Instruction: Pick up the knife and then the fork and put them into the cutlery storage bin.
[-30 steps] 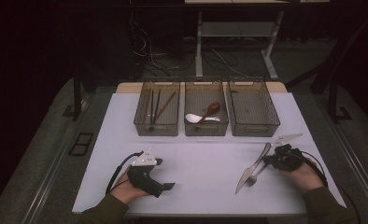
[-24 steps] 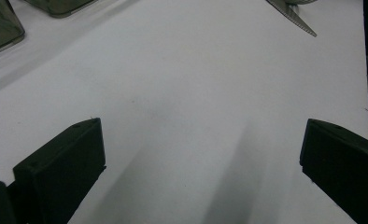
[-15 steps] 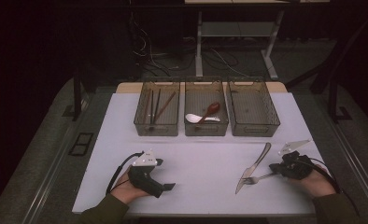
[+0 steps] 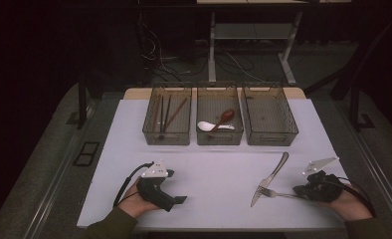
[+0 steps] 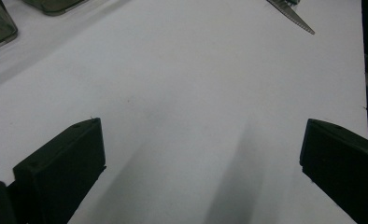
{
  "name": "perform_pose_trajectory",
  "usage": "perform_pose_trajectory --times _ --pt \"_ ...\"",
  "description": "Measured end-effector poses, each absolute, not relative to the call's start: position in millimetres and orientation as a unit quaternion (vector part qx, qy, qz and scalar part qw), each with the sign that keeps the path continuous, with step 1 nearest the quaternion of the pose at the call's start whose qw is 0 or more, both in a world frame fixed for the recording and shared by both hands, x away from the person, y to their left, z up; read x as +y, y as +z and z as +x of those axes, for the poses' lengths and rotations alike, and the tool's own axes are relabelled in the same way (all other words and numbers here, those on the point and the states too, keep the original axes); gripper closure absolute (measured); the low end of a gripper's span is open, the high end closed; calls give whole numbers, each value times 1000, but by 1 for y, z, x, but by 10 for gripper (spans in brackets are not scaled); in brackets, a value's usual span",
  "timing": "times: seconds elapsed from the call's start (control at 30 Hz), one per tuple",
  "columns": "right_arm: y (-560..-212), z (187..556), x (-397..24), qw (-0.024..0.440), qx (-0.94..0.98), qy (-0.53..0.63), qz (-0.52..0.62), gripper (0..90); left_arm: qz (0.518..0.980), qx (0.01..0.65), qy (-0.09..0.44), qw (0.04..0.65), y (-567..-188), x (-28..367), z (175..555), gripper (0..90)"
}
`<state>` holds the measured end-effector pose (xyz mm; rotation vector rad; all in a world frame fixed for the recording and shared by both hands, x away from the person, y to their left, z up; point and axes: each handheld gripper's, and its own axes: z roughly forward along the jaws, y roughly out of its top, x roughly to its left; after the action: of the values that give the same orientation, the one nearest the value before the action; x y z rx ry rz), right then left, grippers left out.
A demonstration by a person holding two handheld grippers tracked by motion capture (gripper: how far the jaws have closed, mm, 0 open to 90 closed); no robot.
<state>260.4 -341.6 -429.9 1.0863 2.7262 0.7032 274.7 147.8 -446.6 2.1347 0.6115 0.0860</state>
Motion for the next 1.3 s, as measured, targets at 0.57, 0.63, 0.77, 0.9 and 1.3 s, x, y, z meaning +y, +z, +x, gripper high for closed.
perform_pose_trajectory --times 0.57,0.63,0.77,0.9,1.3 --pt "-406 272 -308 27 957 156 242 736 861 245 34 445 -446 149 275 0" --pt "-409 275 -301 25 963 142 226 735 861 245 33 445 -446 149 276 0" --pt "-414 279 -289 14 971 116 208 742 861 244 32 444 -447 149 276 0" --pt "-419 282 -281 11 977 89 192 768 861 244 32 444 -447 148 275 0" --pt "-418 282 -275 15 983 69 170 851 861 243 31 445 -446 148 275 0"
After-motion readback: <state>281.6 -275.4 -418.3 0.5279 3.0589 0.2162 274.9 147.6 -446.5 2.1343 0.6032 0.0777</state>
